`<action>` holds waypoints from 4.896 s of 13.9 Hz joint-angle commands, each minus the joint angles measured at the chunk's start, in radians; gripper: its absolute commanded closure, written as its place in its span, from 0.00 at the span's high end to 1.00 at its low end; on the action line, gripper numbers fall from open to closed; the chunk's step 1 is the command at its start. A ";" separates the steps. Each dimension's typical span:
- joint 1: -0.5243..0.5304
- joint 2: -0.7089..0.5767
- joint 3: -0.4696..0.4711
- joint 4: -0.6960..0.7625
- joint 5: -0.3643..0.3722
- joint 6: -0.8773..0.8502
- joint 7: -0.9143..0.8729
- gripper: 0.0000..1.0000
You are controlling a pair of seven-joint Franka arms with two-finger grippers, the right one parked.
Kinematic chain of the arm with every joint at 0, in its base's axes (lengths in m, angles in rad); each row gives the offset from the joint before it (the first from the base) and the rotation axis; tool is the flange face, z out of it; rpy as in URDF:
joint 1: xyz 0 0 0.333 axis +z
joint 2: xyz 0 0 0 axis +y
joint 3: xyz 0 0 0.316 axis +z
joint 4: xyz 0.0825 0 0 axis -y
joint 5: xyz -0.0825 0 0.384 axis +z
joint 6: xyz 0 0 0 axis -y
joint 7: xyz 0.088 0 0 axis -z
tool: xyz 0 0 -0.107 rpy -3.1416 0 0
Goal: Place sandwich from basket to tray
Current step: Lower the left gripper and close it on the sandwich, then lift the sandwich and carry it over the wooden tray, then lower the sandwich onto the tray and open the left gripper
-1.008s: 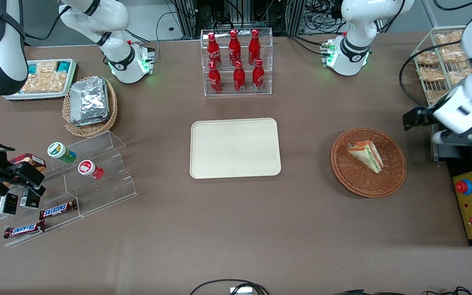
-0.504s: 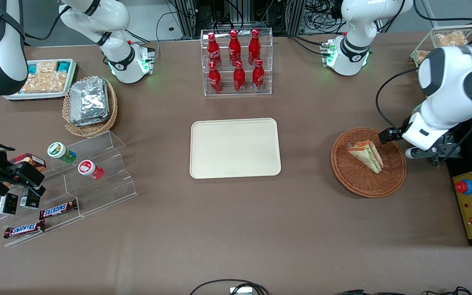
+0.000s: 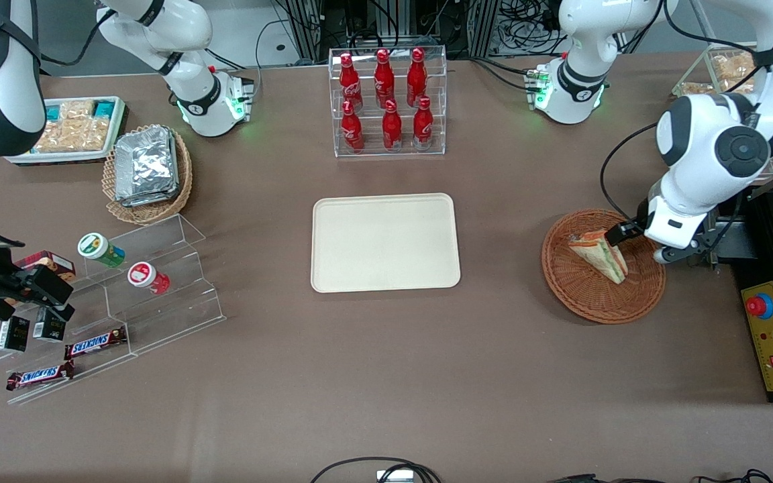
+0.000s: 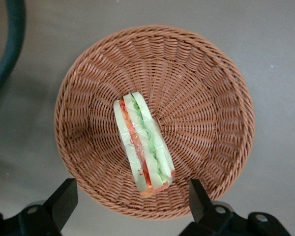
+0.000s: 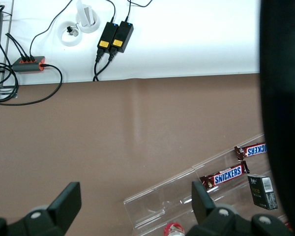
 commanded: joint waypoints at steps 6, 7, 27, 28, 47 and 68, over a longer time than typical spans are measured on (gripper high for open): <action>-0.006 0.073 0.001 -0.101 0.007 0.192 -0.201 1.00; -0.006 0.084 0.001 -0.102 0.007 0.212 -0.217 1.00; 0.000 0.078 0.001 -0.056 0.017 0.114 -0.257 0.00; -0.004 0.055 0.000 -0.029 0.017 0.062 -0.225 0.00; -0.225 0.226 -0.377 0.281 0.118 -0.149 -0.244 0.00; -0.477 0.591 -0.374 0.386 0.372 0.066 -0.500 0.04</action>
